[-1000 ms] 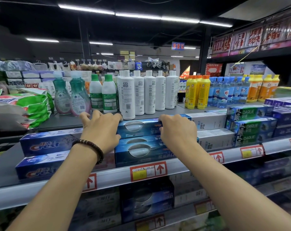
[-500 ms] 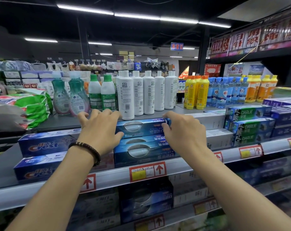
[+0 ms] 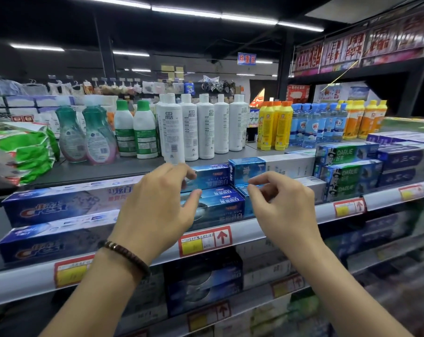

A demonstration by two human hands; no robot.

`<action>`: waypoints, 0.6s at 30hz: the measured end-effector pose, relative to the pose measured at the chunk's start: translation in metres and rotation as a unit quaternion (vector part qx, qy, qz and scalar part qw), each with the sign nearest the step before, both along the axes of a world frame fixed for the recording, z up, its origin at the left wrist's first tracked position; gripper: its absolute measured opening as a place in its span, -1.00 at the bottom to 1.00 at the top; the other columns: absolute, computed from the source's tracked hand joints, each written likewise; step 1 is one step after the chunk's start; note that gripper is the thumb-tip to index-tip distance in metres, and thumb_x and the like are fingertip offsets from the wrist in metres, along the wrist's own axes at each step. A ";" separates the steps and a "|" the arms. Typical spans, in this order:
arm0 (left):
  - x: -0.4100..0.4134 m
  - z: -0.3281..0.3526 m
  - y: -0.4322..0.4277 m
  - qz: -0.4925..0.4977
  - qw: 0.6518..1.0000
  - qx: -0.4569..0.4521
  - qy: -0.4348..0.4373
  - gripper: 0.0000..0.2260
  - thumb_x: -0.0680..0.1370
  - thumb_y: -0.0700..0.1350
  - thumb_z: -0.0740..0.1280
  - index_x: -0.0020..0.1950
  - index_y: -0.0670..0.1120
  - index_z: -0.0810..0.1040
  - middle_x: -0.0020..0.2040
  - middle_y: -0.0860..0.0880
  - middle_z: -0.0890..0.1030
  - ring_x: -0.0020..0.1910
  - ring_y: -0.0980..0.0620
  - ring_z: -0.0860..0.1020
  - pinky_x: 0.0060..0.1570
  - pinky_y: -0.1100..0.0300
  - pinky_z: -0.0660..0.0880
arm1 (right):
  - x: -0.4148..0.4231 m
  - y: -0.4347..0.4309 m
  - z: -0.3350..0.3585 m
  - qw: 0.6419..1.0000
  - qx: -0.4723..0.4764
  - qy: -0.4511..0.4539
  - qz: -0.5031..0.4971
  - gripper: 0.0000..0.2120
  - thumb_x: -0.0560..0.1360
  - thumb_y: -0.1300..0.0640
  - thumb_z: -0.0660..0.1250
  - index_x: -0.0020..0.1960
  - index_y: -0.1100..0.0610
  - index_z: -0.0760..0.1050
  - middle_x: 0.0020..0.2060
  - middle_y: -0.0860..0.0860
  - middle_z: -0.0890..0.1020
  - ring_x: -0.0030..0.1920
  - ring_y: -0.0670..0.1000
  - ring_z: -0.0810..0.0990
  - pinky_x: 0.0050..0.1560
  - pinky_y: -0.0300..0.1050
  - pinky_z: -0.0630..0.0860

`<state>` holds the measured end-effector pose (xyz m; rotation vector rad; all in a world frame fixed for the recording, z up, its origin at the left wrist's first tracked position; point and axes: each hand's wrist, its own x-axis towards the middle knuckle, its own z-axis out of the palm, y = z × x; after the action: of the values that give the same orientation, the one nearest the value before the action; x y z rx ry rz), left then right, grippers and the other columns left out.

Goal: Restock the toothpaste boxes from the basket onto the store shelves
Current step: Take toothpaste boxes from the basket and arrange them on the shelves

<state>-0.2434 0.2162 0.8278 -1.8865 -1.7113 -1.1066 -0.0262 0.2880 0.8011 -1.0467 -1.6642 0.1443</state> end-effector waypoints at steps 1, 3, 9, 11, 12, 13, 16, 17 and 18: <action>0.004 -0.003 -0.001 -0.002 1.000 -0.001 -0.010 -0.82 0.57 0.05 0.45 0.15 0.09 0.59 -0.07 0.18 0.57 -0.08 0.12 0.55 0.01 0.05 0.58 | 0.000 -0.003 -0.002 1.000 -0.008 0.007 0.006 -0.94 0.57 0.05 0.47 -0.09 -0.06 0.68 -0.43 -0.19 0.62 -0.28 -0.16 0.62 -0.23 -0.36 0.42; 0.012 -0.010 -0.002 -0.012 0.999 -0.010 -0.028 -0.84 0.57 0.08 0.43 0.14 0.14 0.58 -0.08 0.18 0.59 -0.08 0.13 0.57 0.02 0.02 0.60 | 0.002 -0.009 -0.007 0.999 -0.024 0.024 0.014 -0.94 0.57 0.05 0.48 -0.08 -0.06 0.69 -0.39 -0.22 0.64 -0.23 -0.22 0.63 -0.24 -0.44 0.40; 0.039 -0.034 -0.009 -0.053 0.996 -0.035 -0.059 -0.82 0.54 0.16 0.43 0.08 0.18 0.55 -0.14 0.23 0.60 -0.20 0.15 0.55 -0.11 0.00 0.59 | 0.019 -0.024 -0.033 0.995 -0.057 0.084 0.020 -0.92 0.57 0.05 0.48 -0.09 -0.07 0.68 -0.30 -0.24 0.68 -0.24 -0.15 0.66 -0.23 -0.32 0.46; 0.051 -0.041 -0.012 -0.072 0.994 -0.050 -0.071 -0.82 0.53 0.18 0.42 0.08 0.20 0.54 -0.15 0.25 0.61 -0.18 0.15 0.56 -0.10 0.00 0.59 | 0.030 -0.031 -0.044 0.992 -0.075 0.098 0.025 -0.93 0.59 0.04 0.47 -0.07 -0.09 0.68 -0.31 -0.20 0.67 -0.24 -0.12 0.65 -0.24 -0.33 0.44; 0.058 -0.045 -0.014 -0.079 0.992 -0.059 -0.080 -0.82 0.53 0.18 0.42 0.08 0.20 0.55 -0.16 0.26 0.61 -0.19 0.17 0.57 -0.10 0.01 0.59 | 0.036 -0.035 -0.048 0.991 -0.081 0.104 0.030 -0.93 0.60 0.03 0.47 -0.06 -0.09 0.68 -0.31 -0.18 0.67 -0.26 -0.10 0.65 -0.24 -0.30 0.45; 0.064 -0.050 -0.015 -0.084 0.990 -0.066 -0.088 -0.83 0.53 0.17 0.42 0.08 0.21 0.55 -0.17 0.26 0.61 -0.21 0.19 0.57 -0.11 0.02 0.59 | 0.042 -0.039 -0.051 0.990 -0.086 0.109 0.036 -0.94 0.60 0.03 0.47 -0.05 -0.08 0.68 -0.31 -0.16 0.67 -0.27 -0.09 0.65 -0.24 -0.25 0.47; 0.084 -0.066 -0.021 -0.101 0.985 -0.092 -0.107 -0.86 0.54 0.16 0.43 0.06 0.21 0.56 -0.20 0.25 0.61 -0.24 0.21 0.56 -0.17 0.07 0.59 | 0.061 -0.052 -0.060 0.987 -0.098 0.119 0.045 -0.94 0.61 0.06 0.47 -0.03 -0.07 0.69 -0.27 -0.13 0.70 -0.22 -0.05 0.68 -0.20 -0.06 0.60; 0.090 -0.071 -0.024 -0.102 0.983 -0.104 -0.115 -0.86 0.55 0.16 0.43 0.06 0.21 0.57 -0.20 0.25 0.61 -0.25 0.22 0.56 -0.19 0.09 0.59 | 0.068 -0.057 -0.063 0.987 -0.100 0.119 0.048 -0.94 0.61 0.07 0.47 -0.02 -0.07 0.69 -0.26 -0.12 0.70 -0.21 -0.04 0.69 -0.18 -0.01 0.63; 0.097 -0.077 -0.026 -0.103 0.980 -0.117 -0.124 -0.87 0.54 0.18 0.41 0.05 0.21 0.57 -0.21 0.25 0.61 -0.24 0.22 0.57 -0.21 0.10 0.60 | 0.076 -0.062 -0.066 0.986 -0.105 0.116 0.049 -0.94 0.61 0.08 0.46 -0.02 -0.07 0.69 -0.25 -0.12 0.71 -0.19 -0.04 0.70 -0.16 0.01 0.65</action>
<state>-0.1464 0.1906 0.7507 -2.1900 -1.8823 -1.3155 0.0496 0.2261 0.7353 -1.0598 -1.5101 0.4985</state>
